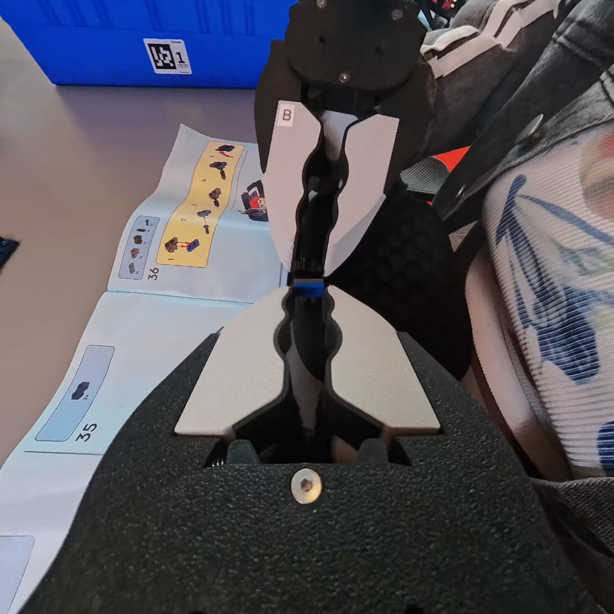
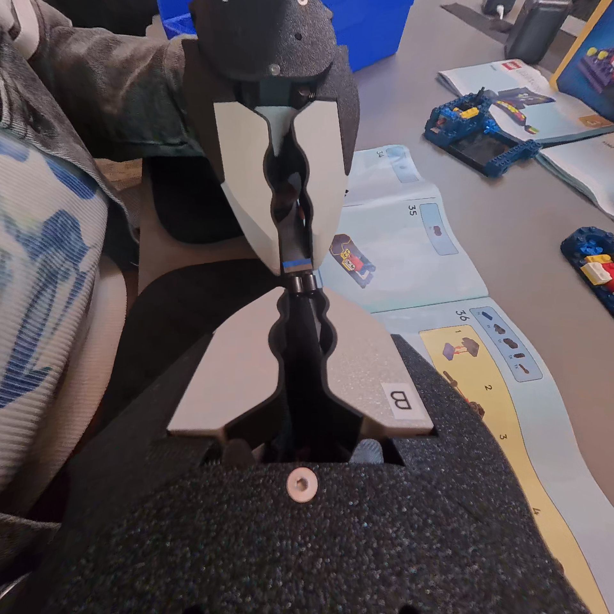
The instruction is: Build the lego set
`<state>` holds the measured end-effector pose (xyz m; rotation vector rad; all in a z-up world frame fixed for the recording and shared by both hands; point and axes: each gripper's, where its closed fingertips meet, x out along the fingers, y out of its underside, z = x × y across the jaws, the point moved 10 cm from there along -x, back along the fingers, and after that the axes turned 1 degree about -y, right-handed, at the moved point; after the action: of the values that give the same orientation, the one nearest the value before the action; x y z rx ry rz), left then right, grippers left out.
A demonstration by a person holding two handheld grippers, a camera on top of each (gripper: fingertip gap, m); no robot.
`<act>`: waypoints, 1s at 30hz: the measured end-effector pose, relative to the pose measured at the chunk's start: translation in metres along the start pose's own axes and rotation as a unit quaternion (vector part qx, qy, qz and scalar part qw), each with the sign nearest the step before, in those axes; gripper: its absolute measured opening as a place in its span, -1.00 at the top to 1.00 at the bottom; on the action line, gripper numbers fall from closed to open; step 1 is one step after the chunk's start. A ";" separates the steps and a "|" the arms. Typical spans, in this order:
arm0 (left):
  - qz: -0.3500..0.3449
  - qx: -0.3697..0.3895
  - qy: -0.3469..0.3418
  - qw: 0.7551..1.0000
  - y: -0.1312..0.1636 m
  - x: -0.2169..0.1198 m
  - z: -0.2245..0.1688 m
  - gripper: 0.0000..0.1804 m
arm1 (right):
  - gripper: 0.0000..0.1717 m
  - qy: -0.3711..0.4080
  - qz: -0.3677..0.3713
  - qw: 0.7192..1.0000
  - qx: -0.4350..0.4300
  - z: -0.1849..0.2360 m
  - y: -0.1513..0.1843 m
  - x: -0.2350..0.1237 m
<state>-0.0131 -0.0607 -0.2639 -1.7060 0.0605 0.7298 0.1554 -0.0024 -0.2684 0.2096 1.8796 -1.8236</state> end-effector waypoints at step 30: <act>-0.139 0.029 0.026 0.990 -0.007 -0.014 -0.007 0.83 | 0.82 -0.034 -0.093 0.995 0.011 0.006 -0.018 -0.010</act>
<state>-0.0184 -0.0699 -0.2503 -1.6374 -0.1170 0.4722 0.1575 -0.0072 -0.2474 -0.0199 1.8873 -1.9473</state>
